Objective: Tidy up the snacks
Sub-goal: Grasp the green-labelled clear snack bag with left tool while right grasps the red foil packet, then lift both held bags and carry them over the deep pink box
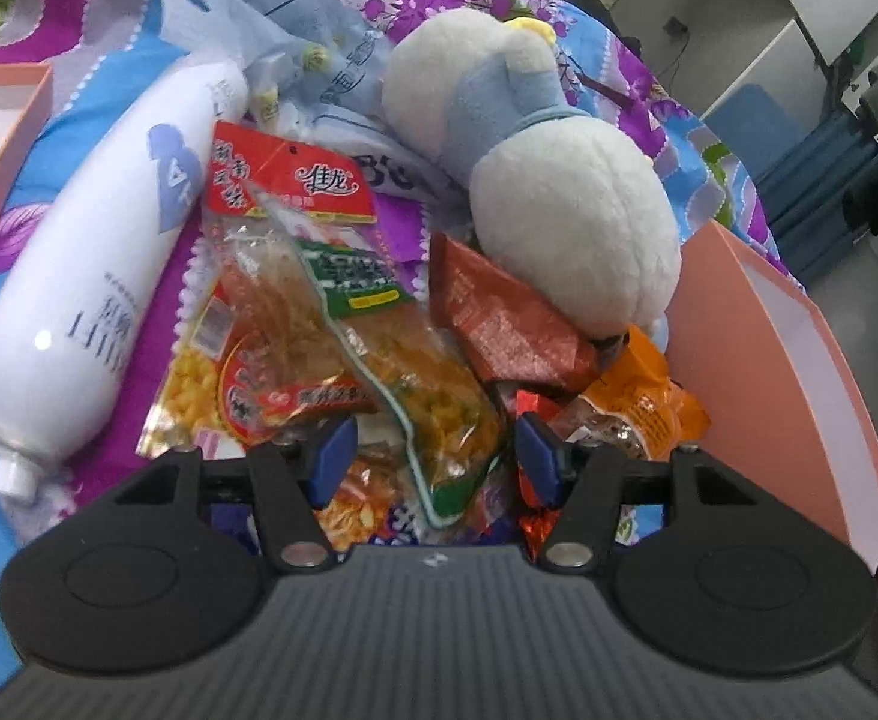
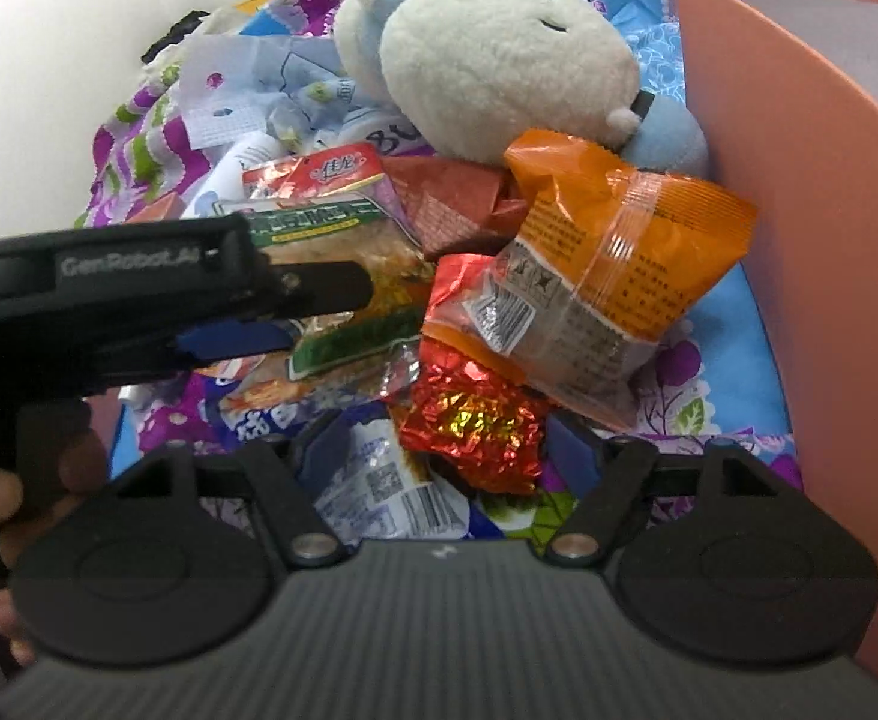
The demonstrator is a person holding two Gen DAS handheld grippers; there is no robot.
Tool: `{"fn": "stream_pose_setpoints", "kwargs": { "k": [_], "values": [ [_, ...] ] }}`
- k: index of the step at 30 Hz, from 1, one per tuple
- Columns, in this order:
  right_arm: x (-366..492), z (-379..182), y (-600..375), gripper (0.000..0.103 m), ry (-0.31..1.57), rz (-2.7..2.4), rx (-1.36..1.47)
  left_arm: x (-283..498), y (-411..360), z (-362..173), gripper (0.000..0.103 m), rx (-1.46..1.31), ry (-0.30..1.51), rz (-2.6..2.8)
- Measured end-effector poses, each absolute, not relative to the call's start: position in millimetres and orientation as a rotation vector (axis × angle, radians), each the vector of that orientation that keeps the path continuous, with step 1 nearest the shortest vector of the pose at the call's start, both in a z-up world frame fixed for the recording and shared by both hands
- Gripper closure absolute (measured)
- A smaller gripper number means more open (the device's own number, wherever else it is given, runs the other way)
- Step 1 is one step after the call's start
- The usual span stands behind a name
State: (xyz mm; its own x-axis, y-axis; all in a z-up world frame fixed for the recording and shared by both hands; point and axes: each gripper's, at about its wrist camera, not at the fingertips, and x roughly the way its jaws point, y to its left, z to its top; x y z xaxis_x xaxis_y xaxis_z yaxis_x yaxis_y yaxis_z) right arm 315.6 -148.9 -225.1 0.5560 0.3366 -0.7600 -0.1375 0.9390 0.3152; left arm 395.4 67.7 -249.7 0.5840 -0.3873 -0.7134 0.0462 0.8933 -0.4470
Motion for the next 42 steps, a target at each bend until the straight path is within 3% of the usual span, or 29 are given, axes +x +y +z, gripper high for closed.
{"fn": "stream_pose_setpoints", "kwargs": {
  "k": [2, 6, 12, 24, 42],
  "values": [
    [316.8, -226.2, -150.9, 0.034, 0.941, 0.271, 0.245, 396.8, 63.7, -247.2, 0.042, -0.381, 0.898, -0.247],
    [319.4, -224.8, -151.1, 0.048, 0.937, 0.271, 0.234, 400.4, 54.7, -247.2, 0.056, -0.324, 0.896, -0.236],
    [311.4, -218.6, -150.4, 0.05, 0.923, 0.292, 0.187, 392.0, 53.6, -240.1, 0.066, -0.29, 0.862, -0.25],
    [265.8, -197.3, -157.2, 0.051, 0.902, 0.322, 0.125, 324.8, 59.6, -207.1, 0.069, -0.285, 0.862, -0.158],
    [151.4, -111.7, -171.2, 0.051, 0.794, 0.333, 0.081, 162.7, 67.5, -120.2, 0.069, -0.261, 0.835, -0.06]
  ]
}}
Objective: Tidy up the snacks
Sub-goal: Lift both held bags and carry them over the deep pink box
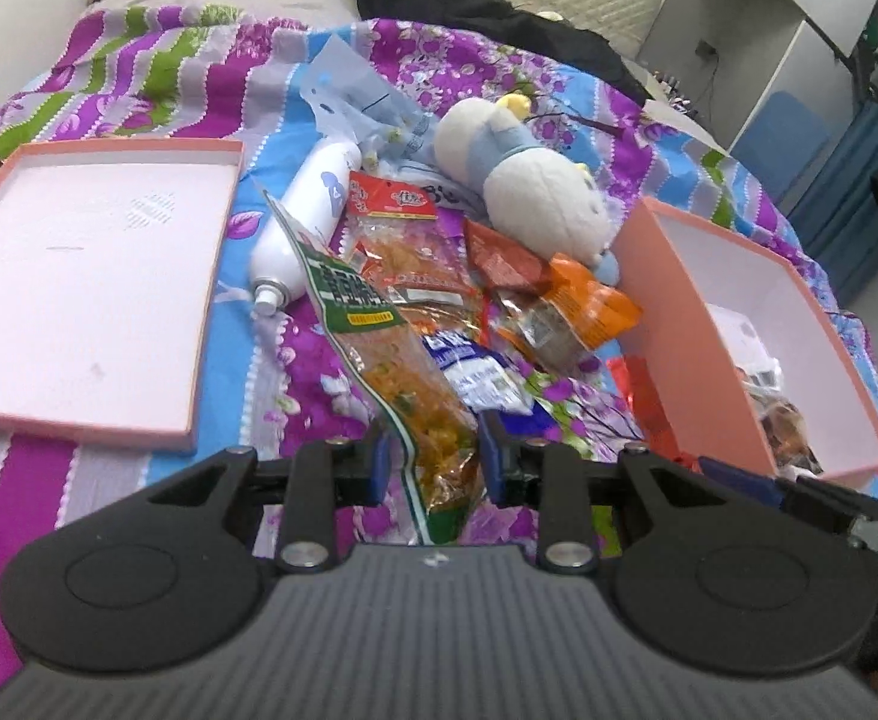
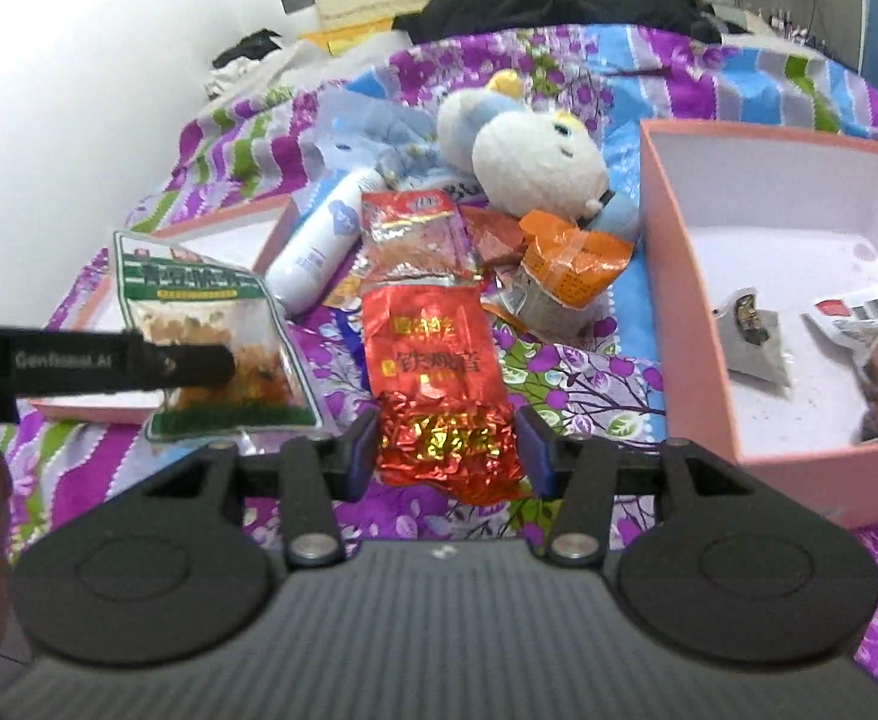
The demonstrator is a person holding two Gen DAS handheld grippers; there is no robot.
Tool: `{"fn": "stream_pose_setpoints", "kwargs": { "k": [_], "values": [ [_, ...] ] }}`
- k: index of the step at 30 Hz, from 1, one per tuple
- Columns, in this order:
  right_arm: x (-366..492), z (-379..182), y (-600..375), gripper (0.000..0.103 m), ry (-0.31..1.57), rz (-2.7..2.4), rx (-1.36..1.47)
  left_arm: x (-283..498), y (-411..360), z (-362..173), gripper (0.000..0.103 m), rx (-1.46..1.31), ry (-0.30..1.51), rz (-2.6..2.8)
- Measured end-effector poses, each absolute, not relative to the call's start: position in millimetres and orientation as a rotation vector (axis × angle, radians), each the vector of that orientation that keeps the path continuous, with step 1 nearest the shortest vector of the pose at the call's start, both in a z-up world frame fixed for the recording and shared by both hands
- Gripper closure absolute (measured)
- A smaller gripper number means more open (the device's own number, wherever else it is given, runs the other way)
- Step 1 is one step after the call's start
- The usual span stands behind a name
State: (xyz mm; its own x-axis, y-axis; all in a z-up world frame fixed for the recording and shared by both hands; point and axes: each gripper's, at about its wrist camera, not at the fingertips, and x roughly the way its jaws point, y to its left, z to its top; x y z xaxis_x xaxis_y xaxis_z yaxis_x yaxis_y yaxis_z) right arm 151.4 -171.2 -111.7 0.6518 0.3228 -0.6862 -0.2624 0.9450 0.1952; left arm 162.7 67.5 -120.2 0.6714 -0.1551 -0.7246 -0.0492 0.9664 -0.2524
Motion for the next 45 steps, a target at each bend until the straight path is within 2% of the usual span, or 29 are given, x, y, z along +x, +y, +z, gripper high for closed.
{"fn": "stream_pose_setpoints", "kwargs": {
  "k": [12, 23, 37, 45],
  "values": [
    [83.4, -62.1, -192.6, 0.051, 0.663, 0.29, 0.045, 74.4, 34.9, -74.4, 0.069, -0.243, 0.763, -0.075],
    [53.9, -18.3, -216.6, 0.051, 0.53, 0.267, 0.038, 51.8, 4.2, -28.3, 0.069, -0.201, 0.669, -0.133],
    [62.0, 31.3, -294.1, 0.051, 0.383, 0.142, 0.133, 101.6, -80.9, 37.8, 0.069, -0.142, 0.567, -0.306],
    [107.1, 15.4, -342.2, 0.051, 0.413, 0.052, 0.13, 166.0, -140.9, 31.8, 0.069, -0.084, 0.596, -0.376]
  ]
}}
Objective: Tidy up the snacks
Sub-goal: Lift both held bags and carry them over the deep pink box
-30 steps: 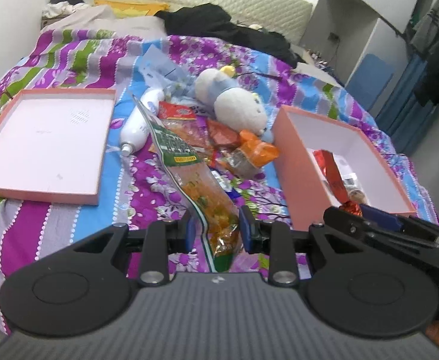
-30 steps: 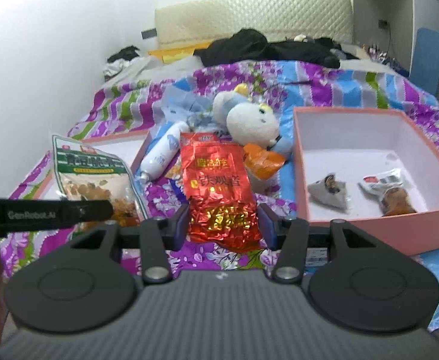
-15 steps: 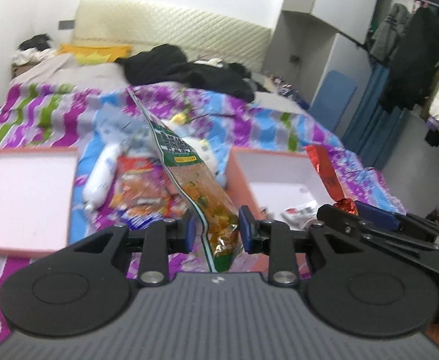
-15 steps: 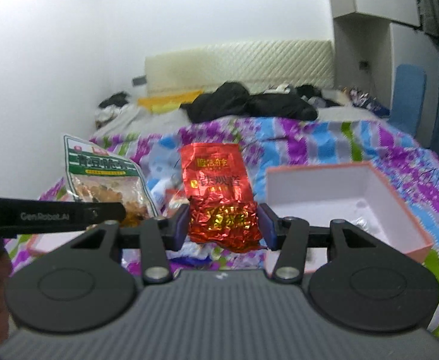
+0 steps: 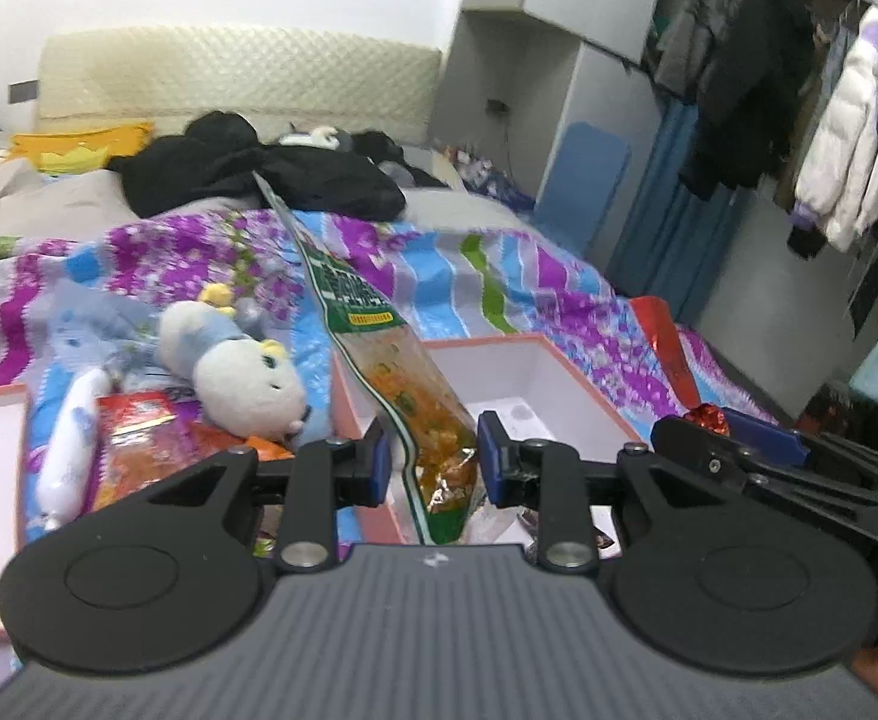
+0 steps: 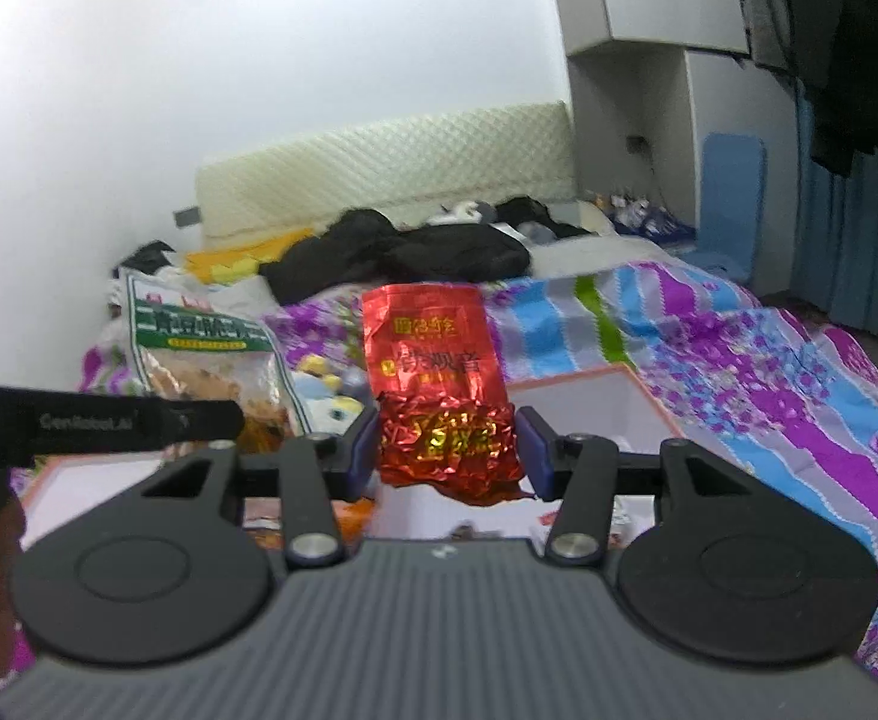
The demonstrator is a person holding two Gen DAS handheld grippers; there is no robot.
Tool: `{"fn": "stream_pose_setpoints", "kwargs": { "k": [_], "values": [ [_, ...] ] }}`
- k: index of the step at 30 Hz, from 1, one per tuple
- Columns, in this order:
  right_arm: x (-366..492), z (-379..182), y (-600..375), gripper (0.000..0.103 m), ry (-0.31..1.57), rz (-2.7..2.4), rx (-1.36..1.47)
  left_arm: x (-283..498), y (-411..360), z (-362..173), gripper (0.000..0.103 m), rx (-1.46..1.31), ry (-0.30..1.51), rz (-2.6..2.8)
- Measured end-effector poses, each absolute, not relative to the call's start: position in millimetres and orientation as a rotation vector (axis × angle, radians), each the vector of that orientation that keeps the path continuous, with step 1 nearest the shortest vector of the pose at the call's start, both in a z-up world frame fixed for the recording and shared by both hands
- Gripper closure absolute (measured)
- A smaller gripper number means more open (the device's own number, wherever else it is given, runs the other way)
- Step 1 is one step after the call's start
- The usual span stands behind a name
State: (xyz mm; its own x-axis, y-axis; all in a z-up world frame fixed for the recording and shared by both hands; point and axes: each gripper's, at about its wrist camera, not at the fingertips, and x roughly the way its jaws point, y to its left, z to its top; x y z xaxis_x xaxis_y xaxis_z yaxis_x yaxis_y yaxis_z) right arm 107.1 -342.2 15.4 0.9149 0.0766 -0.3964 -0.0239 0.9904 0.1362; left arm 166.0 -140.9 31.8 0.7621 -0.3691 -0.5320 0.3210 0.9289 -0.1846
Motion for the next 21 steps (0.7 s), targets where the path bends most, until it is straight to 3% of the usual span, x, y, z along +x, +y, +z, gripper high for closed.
{"fn": "stream_pose_setpoints", "kwargs": {
  "k": [21],
  "values": [
    [216.2, -106.9, -386.8, 0.051, 0.753, -0.026, 0.16, 319.1, -221.0, -91.0, 0.069, -0.008, 0.885, -0.441]
  ]
}}
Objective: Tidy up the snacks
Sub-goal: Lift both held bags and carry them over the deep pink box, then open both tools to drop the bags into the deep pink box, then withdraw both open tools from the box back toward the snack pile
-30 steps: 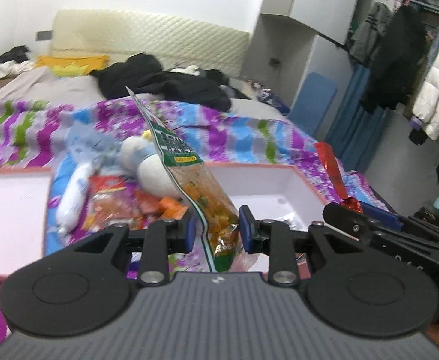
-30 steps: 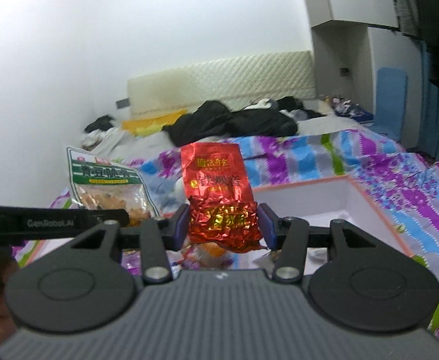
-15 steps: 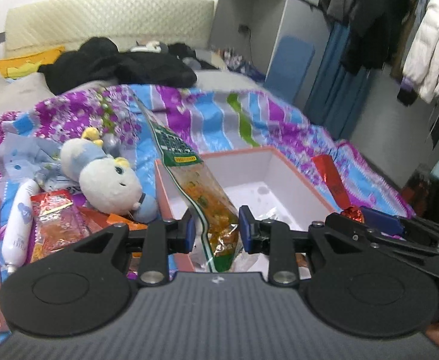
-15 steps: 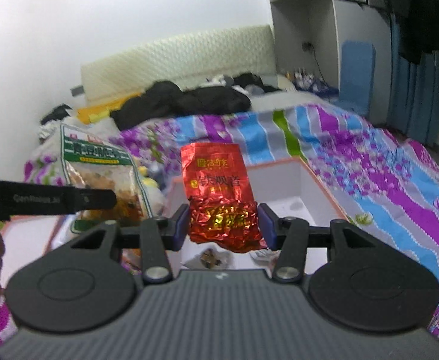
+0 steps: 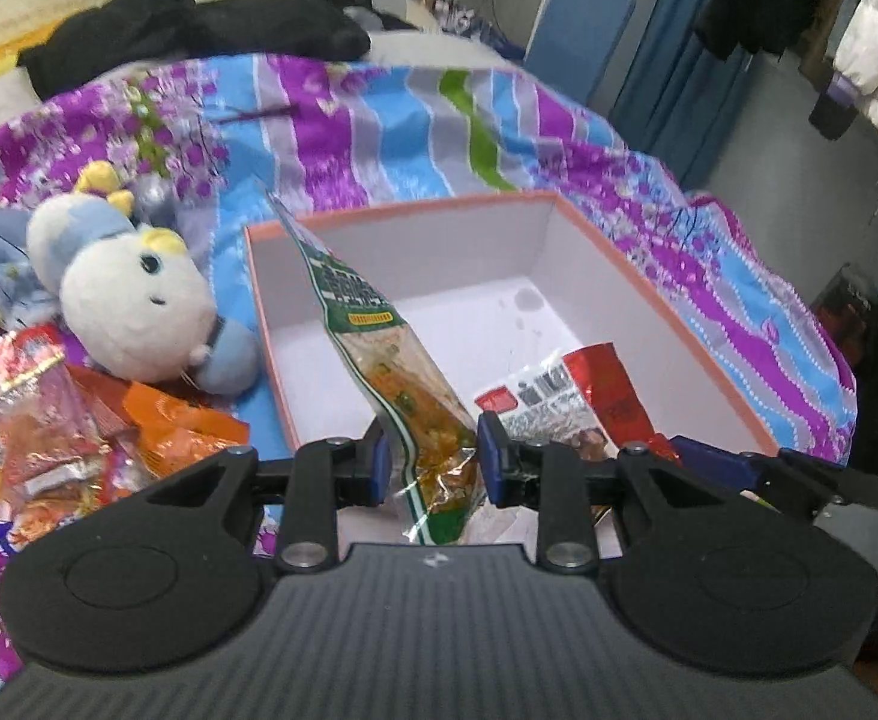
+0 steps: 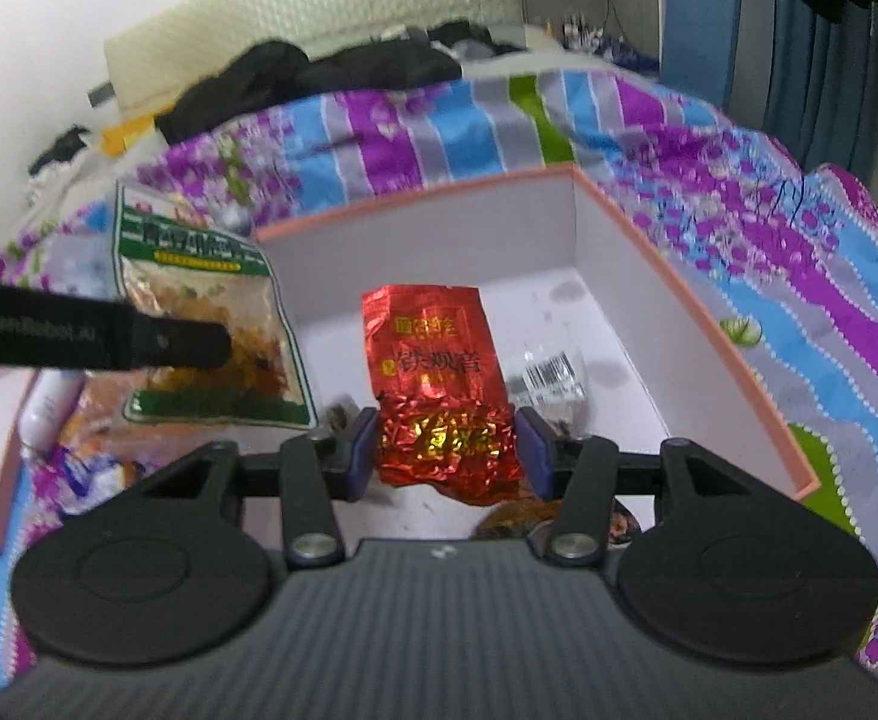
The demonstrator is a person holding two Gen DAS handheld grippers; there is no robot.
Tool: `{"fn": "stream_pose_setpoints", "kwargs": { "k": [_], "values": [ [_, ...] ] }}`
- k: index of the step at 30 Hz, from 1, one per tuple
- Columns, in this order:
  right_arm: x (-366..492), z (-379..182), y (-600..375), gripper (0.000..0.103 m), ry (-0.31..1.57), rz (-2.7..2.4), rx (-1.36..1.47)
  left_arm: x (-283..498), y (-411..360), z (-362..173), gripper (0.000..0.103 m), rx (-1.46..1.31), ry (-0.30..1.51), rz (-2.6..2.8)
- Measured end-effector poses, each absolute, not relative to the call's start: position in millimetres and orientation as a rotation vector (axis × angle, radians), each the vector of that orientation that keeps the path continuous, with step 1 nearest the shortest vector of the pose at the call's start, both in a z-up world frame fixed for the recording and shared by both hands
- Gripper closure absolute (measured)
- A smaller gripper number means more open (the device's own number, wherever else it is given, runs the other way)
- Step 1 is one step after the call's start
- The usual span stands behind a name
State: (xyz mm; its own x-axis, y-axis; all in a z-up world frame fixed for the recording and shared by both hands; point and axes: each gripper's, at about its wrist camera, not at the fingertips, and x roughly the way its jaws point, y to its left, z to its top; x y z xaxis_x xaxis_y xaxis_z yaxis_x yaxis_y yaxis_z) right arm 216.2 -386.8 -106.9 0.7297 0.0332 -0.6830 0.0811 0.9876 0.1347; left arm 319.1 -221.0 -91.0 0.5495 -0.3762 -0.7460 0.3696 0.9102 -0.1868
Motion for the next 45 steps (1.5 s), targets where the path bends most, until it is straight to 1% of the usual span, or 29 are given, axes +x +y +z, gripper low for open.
{"fn": "stream_pose_setpoints", "kwargs": {
  "k": [7, 9, 11, 12, 16, 22, 34, 39, 45],
  "values": [
    [225.4, -125.6, -387.5, 0.05, 0.81, -0.034, 0.18, 325.7, -218.3, -104.9, 0.067, -0.032, 0.916, -0.459],
    [226.5, -126.5, -385.6, 0.049, 0.82, -0.031, 0.178, 324.5, -216.2, -102.8, 0.056, -0.037, 0.91, -0.461],
    [226.3, -126.2, -386.6, 0.047, 0.825, -0.032, 0.19, 321.6, -212.9, -98.0, 0.051, -0.041, 0.885, -0.458],
    [225.1, -124.8, -387.0, 0.047, 0.823, -0.035, 0.196, 319.3, -211.7, -94.3, 0.05, -0.039, 0.879, -0.454],
    [216.3, -113.5, -386.3, 0.047, 0.796, -0.042, 0.219, 306.3, -203.9, -76.8, 0.05, -0.041, 0.844, -0.457],
    [193.8, -79.6, -375.0, 0.047, 0.716, -0.028, 0.225, 272.9, -184.2, -39.9, 0.05, -0.051, 0.77, -0.445],
    [132.8, -7.5, -342.7, 0.047, 0.547, 0.031, 0.216, 181.4, -120.7, 41.9, 0.05, -0.073, 0.593, -0.396],
    [109.8, 7.8, -325.6, 0.047, 0.507, 0.067, 0.207, 146.7, -95.4, 52.5, 0.05, -0.094, 0.562, -0.358],
    [89.0, 10.1, -307.1, 0.047, 0.488, 0.117, 0.206, 110.2, -63.1, 43.3, 0.05, -0.114, 0.565, -0.304]
  ]
}}
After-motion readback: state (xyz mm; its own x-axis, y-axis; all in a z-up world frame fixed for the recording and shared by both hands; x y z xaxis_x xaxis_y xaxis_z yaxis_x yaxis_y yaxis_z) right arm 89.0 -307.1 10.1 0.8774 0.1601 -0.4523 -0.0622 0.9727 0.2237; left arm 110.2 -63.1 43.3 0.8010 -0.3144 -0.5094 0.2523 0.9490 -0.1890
